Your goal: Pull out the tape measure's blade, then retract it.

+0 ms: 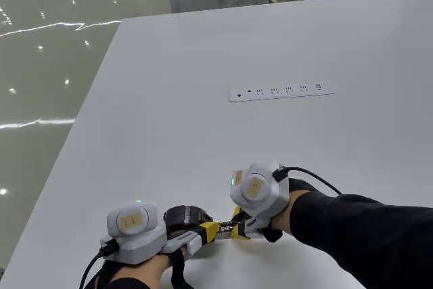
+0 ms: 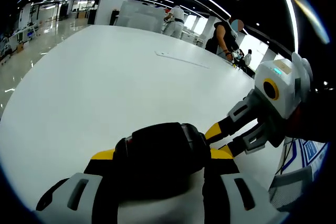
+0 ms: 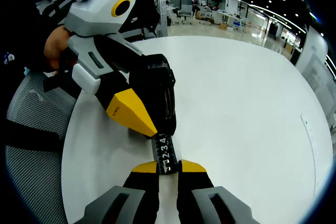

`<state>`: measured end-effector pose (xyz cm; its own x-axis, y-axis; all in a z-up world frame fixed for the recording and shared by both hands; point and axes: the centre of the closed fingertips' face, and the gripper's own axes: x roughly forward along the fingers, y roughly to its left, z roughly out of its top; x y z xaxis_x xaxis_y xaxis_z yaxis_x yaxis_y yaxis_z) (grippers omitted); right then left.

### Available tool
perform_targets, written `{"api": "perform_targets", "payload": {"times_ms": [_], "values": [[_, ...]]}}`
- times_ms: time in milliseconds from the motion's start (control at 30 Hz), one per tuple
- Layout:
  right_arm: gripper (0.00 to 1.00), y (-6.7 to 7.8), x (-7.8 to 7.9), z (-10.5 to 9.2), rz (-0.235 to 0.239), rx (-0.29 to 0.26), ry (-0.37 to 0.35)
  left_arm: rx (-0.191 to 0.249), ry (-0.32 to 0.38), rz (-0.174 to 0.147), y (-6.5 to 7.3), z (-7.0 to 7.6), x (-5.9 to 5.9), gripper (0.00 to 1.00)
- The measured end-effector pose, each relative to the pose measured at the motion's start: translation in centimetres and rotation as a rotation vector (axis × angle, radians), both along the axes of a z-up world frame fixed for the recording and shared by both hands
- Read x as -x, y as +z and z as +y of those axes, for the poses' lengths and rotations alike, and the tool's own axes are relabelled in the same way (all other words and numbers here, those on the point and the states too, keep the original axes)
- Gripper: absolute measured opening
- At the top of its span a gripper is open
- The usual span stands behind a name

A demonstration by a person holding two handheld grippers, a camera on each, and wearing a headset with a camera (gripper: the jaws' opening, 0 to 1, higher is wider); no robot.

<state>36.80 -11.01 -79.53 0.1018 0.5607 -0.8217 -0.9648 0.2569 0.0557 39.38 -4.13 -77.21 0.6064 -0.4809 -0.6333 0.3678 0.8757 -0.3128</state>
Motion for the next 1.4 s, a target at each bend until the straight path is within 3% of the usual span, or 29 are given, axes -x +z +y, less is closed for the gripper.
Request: {"api": "perform_targets", "payload": {"times_ms": [167,300,333,367,433,467,500,567,667,733,767,833,1100,1400], "values": [[0.07,0.0,0.0,0.1,0.002,0.007,0.0,-0.004,0.005,-0.005,0.0,0.0,0.0,0.59],[0.08,0.1,0.0,0.0,0.009,0.007,-0.022,-0.034,0.019,-0.018,0.1,-0.2,-0.1,0.61],[0.08,0.1,-0.1,0.1,0.008,0.004,-0.033,-0.083,0.026,-0.057,0.1,0.2,-0.3,0.61],[0.08,0.1,-0.1,0.1,0.007,0.005,-0.037,-0.099,0.027,-0.083,0.3,0.2,-0.5,0.61],[0.08,0.1,0.0,0.1,0.0,0.009,-0.041,-0.207,-0.019,-0.178,1.2,0.2,-0.9,0.61],[0.08,0.1,0.0,0.1,0.001,0.01,-0.044,-0.224,-0.012,-0.178,1.2,0.2,-0.8,0.6],[0.08,0.1,0.0,0.1,0.0,0.013,-0.041,-0.189,0.022,-0.127,1.0,0.1,-0.4,0.6],[0.08,0.1,-0.1,0.1,0.004,0.01,-0.043,-0.178,0.02,-0.133,1.0,0.3,-0.6,0.59],[0.08,0.1,-0.1,0.1,0.006,0.006,-0.04,-0.152,0.023,-0.097,1.1,0.5,-0.6,0.57],[0.09,0.3,-0.2,0.6,0.037,-0.043,-0.089,-0.119,0.033,-0.082,1.2,0.7,-0.6,0.57],[0.09,0.3,-0.1,0.8,0.06,-0.06,-0.087,-0.135,0.014,-0.093,1.1,0.6,-0.7,0.57],[0.08,0.2,-0.4,0.9,0.014,-0.035,-0.028,-0.129,0.012,-0.093,1.1,0.6,-0.5,0.56],[0.09,0.3,-0.5,1.6,0.02,-0.056,-0.029,-0.127,0.006,-0.097,1.1,0.6,-0.6,0.57],[0.09,0.1,-0.2,2.6,-0.014,-0.051,0.012,-0.127,-0.004,-0.097,1.1,0.5,-0.6,0.57]]}}
